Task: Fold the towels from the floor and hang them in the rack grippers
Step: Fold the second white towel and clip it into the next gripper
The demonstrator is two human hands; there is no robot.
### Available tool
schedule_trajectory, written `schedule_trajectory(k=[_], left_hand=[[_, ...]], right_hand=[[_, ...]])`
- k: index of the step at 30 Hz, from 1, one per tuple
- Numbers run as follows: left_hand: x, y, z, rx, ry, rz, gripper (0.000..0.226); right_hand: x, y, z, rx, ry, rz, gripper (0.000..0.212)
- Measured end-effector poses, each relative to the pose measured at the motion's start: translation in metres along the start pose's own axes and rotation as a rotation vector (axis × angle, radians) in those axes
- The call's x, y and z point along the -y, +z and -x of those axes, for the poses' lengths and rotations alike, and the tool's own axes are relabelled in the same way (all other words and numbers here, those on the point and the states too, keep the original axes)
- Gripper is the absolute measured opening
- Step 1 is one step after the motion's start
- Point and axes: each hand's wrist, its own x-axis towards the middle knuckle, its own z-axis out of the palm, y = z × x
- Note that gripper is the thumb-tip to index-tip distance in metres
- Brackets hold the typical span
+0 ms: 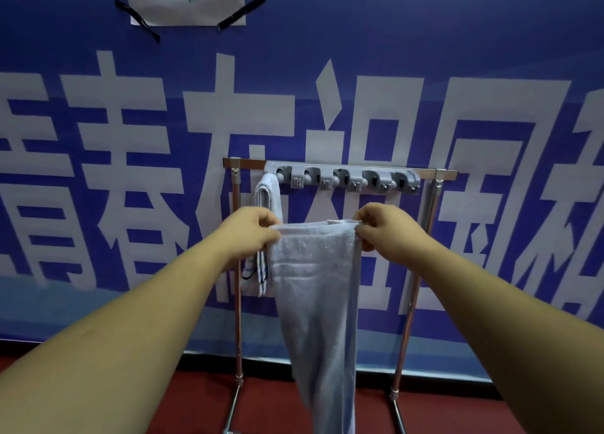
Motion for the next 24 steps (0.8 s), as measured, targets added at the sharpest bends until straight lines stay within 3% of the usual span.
schedule_trajectory(k=[5, 15, 24], left_hand=[[-0.024, -0.007, -0.011, -0.136, 0.085, 0.028, 0.013], [-0.052, -0.027, -0.009, -0.306, 0.147, 0.196, 0.013], [-0.061, -0.042, -0.011, -0.298, 0.185, 0.176, 0.008]], right_hand=[[0.008, -0.015, -0.007, -0.059, -0.046, 0.023, 0.014], [0.021, -0.03, -0.015, -0.079, -0.033, -0.176, 0.013], [0.024, -0.022, -0.014, 0.015, -0.042, -0.188, 0.006]])
